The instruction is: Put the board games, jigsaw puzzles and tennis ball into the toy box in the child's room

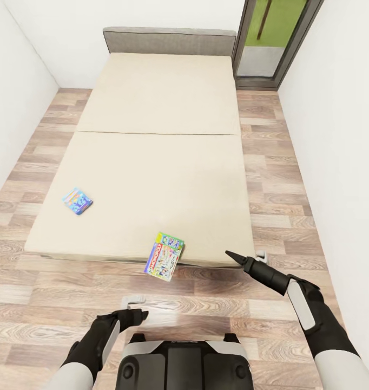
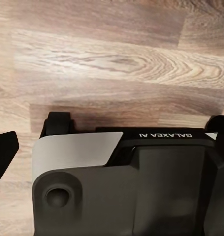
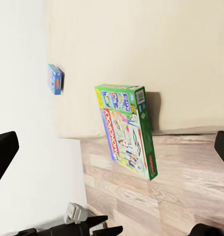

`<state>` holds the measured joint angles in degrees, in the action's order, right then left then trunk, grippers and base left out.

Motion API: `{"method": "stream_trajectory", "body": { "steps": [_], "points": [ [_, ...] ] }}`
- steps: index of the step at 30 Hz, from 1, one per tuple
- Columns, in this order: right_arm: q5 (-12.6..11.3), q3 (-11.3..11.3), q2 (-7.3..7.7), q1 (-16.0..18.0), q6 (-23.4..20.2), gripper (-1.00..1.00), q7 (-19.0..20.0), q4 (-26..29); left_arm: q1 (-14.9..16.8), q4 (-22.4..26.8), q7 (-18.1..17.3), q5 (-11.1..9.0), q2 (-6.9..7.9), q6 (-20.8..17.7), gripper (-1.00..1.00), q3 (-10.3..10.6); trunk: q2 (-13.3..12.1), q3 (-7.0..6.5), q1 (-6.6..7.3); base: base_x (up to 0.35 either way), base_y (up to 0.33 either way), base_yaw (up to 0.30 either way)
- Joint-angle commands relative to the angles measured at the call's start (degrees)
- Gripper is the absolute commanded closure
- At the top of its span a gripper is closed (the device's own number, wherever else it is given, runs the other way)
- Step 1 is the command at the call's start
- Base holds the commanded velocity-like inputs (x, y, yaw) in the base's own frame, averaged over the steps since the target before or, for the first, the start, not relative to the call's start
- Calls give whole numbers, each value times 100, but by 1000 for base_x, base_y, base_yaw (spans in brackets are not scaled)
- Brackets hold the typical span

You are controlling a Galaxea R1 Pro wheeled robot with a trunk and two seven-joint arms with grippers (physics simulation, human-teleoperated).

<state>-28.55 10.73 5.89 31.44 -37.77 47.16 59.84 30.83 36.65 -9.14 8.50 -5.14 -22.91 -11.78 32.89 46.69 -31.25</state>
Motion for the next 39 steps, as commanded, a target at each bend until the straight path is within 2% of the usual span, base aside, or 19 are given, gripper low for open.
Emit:
{"method": "stream_trajectory", "body": {
  "steps": [1,5,10,13,18,26,39],
  "points": [
    [-20,0,0,2,-41,-100,5,93,2,25,-53,59,-5,-32,-100,-48,46,23,-24,0,0,0],
    [-17,-2,4,-54,-89,-100,9,410,1,129,-55,52,15,-69,-100,-53,207,94,-112,0,0,0],
    [-32,-1,8,-373,-208,-100,12,1184,-2,466,-62,31,48,-429,-100,-60,407,184,-222,0,0,0],
    [-26,-93,-90,-444,-210,-100,-9,1150,-100,366,-10,127,-50,-491,-100,21,406,183,-221,0,0,0],
    [-13,-112,-251,-455,-232,-100,-21,1148,-97,331,150,245,-202,-551,-100,69,406,183,-221,0,0,0],
    [-3,-83,-502,-488,-267,-100,-39,1161,-103,309,259,265,-192,-572,-100,87,406,183,-221,0,0,0],
    [-2,-63,-518,-490,-265,-100,-34,1178,-104,307,262,267,-175,-576,-100,89,406,92,-221,0,0,0]
  ]
}}
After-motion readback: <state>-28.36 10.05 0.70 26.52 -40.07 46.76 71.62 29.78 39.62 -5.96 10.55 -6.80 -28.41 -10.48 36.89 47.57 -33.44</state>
